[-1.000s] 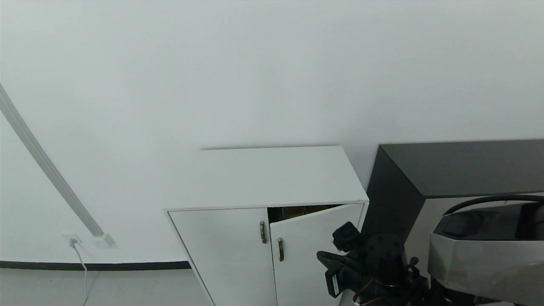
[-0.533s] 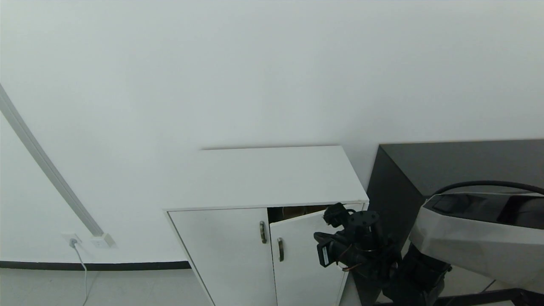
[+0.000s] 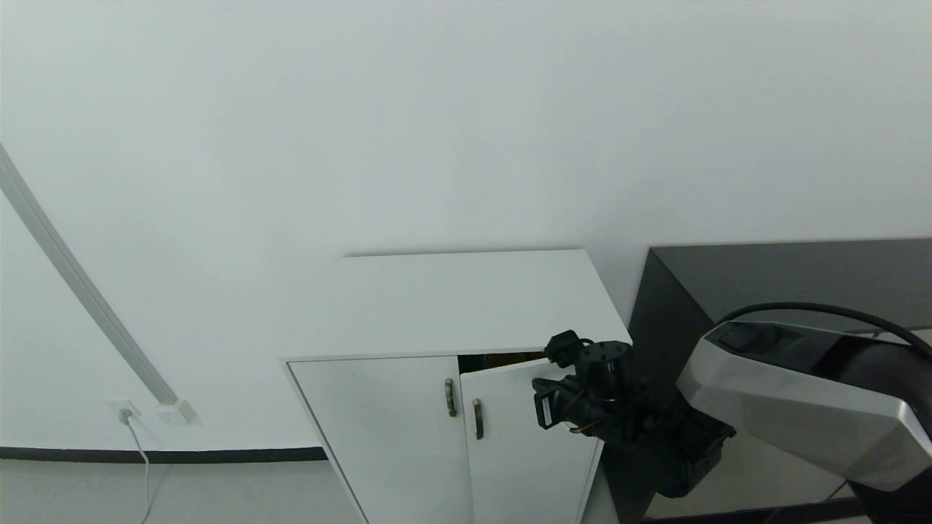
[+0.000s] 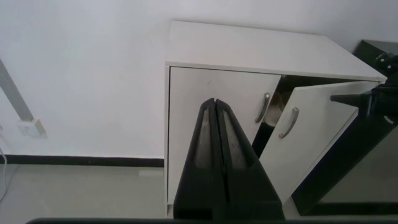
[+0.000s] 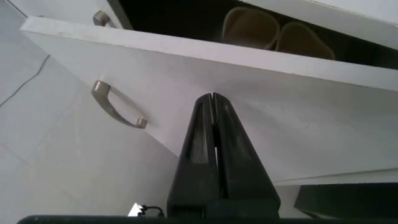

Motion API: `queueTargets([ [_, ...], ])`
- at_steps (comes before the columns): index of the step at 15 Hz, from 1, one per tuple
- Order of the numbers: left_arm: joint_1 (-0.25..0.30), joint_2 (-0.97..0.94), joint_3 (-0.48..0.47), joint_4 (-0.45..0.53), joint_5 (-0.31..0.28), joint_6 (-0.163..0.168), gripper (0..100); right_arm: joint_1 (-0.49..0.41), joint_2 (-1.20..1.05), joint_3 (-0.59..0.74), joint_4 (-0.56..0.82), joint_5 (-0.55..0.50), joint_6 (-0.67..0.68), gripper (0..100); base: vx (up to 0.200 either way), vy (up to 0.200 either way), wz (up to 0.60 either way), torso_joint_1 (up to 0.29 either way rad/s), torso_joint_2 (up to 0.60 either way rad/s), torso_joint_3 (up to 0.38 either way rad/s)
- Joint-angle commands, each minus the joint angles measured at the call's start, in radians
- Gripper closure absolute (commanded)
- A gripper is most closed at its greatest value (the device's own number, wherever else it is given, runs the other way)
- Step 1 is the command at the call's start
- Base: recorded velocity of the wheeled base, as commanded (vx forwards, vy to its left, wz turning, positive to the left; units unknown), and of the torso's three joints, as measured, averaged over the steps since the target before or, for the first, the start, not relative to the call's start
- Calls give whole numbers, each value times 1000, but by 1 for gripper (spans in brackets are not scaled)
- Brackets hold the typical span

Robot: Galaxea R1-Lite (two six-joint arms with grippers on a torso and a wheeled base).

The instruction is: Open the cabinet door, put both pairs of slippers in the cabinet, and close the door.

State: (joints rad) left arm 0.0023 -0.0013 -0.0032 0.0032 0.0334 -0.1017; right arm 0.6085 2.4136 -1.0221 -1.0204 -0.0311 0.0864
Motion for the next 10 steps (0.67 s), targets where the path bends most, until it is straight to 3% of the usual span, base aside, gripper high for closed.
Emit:
queueTargets([
  [1, 1, 1, 0, 0, 0, 0, 100, -10, 19, -39, 19, 0, 0, 100, 0, 0, 0, 0, 0, 0],
  [10, 1, 1, 0, 0, 0, 0, 100, -23, 47, -144, 95, 0, -2, 100, 0, 0, 0, 0, 0, 0],
])
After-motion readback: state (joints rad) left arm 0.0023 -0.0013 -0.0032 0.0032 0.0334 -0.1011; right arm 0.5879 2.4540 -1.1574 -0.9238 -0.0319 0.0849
